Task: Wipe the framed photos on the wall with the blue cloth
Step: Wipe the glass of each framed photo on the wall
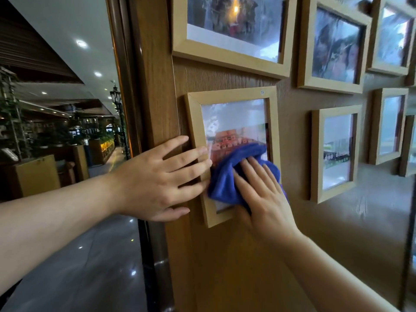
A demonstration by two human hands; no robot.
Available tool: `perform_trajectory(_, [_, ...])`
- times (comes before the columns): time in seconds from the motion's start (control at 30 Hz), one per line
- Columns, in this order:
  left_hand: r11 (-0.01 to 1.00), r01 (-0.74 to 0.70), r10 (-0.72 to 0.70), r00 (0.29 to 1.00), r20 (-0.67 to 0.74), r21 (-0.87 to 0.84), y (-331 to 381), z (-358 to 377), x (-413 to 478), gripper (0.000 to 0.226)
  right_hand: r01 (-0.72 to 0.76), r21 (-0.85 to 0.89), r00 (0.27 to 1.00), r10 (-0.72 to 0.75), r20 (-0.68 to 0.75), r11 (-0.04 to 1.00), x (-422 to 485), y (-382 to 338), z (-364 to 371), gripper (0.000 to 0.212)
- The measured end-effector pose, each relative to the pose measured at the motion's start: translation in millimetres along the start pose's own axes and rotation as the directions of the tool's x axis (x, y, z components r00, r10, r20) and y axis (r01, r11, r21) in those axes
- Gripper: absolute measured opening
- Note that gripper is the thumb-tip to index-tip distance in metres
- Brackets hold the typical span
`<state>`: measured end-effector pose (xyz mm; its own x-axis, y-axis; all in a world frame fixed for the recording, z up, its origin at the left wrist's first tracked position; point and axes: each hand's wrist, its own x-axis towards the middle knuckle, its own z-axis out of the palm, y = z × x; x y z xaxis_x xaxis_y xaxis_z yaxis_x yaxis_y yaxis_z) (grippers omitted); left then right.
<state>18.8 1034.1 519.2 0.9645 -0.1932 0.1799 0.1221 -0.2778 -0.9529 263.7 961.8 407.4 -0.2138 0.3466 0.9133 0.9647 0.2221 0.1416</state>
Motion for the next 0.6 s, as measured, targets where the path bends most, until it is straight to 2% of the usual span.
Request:
perform_trajectory(0.13, [1.000,0.004,-0.004,1.000,0.008,0.005,0.6,-0.3,-0.1,0.051,0.055,-0.047,0.998,-0.055,0.005,0.997,3.1,5.1,0.2,0.056])
perform_trajectory(0.4, [1.000,0.016,-0.016,1.000,0.022,0.009,0.9,-1.2,-0.6,0.054,-0.010,-0.050,0.999,0.007,-0.049,0.999,79.0,15.6,-22.5,0.053])
perform_trajectory(0.6, [1.000,0.028,-0.028,1.000,0.003,-0.006,2.5,-1.2,0.2,0.051,0.093,-0.061,0.995,-0.094,-0.018,0.994,27.8,17.3,-9.9,0.052])
